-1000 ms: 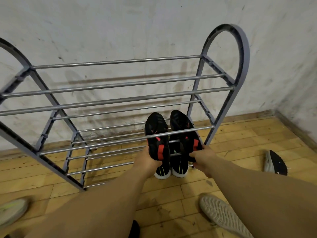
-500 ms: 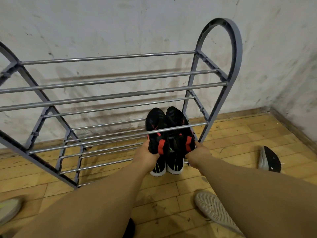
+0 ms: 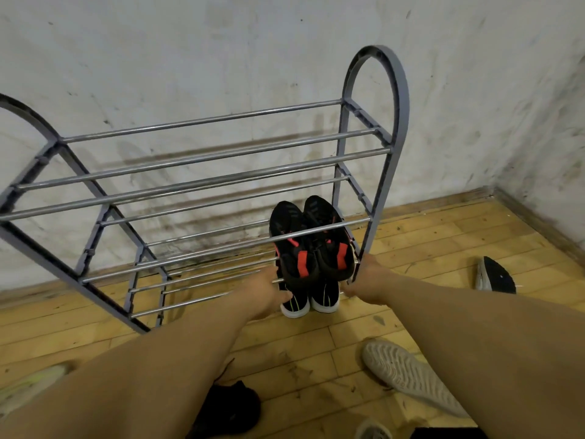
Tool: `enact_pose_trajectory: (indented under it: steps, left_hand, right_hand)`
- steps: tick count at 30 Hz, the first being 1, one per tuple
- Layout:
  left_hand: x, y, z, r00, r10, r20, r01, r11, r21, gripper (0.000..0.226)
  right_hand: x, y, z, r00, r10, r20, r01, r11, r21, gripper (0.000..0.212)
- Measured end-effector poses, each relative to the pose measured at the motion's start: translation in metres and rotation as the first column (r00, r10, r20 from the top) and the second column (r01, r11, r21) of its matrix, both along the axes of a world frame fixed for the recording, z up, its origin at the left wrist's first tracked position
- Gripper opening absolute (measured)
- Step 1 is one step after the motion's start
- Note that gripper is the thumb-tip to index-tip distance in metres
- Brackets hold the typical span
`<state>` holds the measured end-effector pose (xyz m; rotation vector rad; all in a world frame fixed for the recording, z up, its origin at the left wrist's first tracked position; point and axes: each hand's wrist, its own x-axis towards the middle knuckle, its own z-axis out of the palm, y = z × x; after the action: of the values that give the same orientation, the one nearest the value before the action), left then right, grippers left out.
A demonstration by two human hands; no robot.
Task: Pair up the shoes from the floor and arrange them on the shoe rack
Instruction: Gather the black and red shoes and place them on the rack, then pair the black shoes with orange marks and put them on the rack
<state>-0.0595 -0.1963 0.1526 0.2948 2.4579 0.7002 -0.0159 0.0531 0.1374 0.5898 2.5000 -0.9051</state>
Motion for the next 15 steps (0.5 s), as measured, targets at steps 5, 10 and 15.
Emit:
enact_pose_trajectory:
  steps: [5, 10, 15]
  left_hand:
    - [0.033, -0.058, 0.039, 0.980, -0.197, -0.002, 0.193, 0.961, -0.198, 0.069]
    - [0.069, -0.117, 0.073, 0.939, -0.334, 0.082, 0.340, 0.868, -0.362, 0.069]
    - [0.109, -0.169, 0.113, 0.911, -0.367, 0.189, 0.413, 0.802, -0.432, 0.073]
  right_hand:
    - [0.027, -0.027, 0.046, 0.915, 0.301, 0.269, -0.351, 0.922, 0.164, 0.081]
    - [0.053, -0.082, 0.071, 0.774, 0.553, 0.308, -0.624, 0.749, 0.222, 0.097]
    - [0.093, -0.148, 0.080, 0.608, 0.732, 0.306, -0.789, 0.601, 0.129, 0.097]
